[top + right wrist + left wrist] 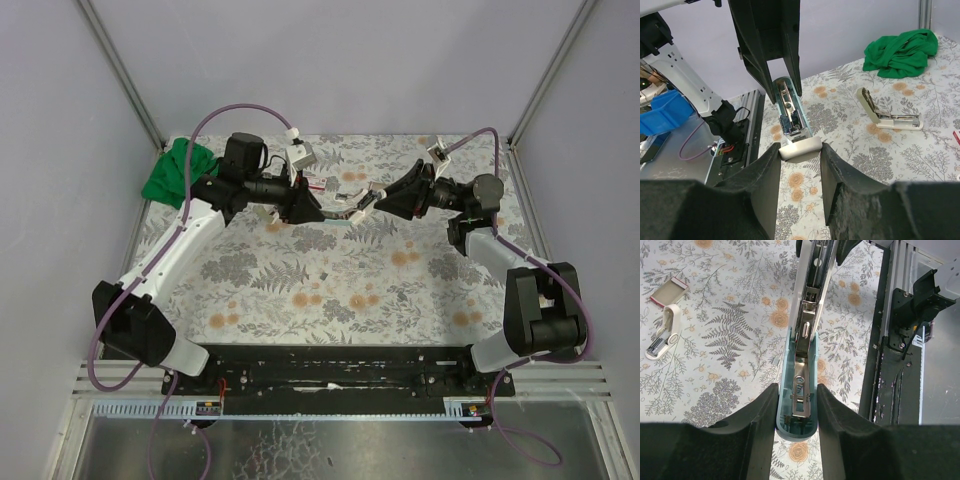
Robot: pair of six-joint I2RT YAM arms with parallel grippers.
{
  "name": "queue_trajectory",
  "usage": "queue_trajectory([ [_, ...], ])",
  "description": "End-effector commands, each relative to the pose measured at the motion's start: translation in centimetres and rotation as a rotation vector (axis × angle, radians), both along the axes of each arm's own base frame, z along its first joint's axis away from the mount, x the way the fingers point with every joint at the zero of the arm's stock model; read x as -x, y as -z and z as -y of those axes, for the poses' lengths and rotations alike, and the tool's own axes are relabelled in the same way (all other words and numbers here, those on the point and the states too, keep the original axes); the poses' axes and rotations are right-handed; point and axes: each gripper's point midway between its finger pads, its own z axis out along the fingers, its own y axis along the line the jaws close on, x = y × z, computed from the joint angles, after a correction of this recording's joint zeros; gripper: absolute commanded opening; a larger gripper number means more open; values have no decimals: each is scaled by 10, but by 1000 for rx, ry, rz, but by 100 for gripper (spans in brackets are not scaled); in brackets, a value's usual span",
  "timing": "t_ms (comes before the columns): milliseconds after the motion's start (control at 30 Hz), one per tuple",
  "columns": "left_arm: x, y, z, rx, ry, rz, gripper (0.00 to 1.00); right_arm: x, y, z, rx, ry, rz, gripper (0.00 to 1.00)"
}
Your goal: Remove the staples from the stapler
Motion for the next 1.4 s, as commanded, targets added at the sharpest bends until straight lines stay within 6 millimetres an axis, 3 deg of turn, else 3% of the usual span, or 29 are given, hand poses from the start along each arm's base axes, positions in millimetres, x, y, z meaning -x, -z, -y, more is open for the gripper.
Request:
queue_trajectory([
  [0,-8,7,-13,-7,-55,17,0,-6,-9,12,-35,46,-8,0],
  [267,1,-1,-16,55,-72,34,0,-12,-4,20,-58,82,-51,0],
  [467,-2,-8,-16,90,-82,25,0,-11,-6,20,-69,76,-46,0],
  [633,-8,-3,-12,91,-86,-6,0,-7,-5,18,-62,55,-35,0],
  [900,-31,7,-15,35,-186,-9,0,-5,-3,17,-41,38,-9,0],
  [1067,-43,3,-23,7,-262,21,0,-7,-1,19,-2,70,37,0],
  [1367,-88,-6,-59,-105,-469,81,0,-7,3,21,50,108,80,0],
])
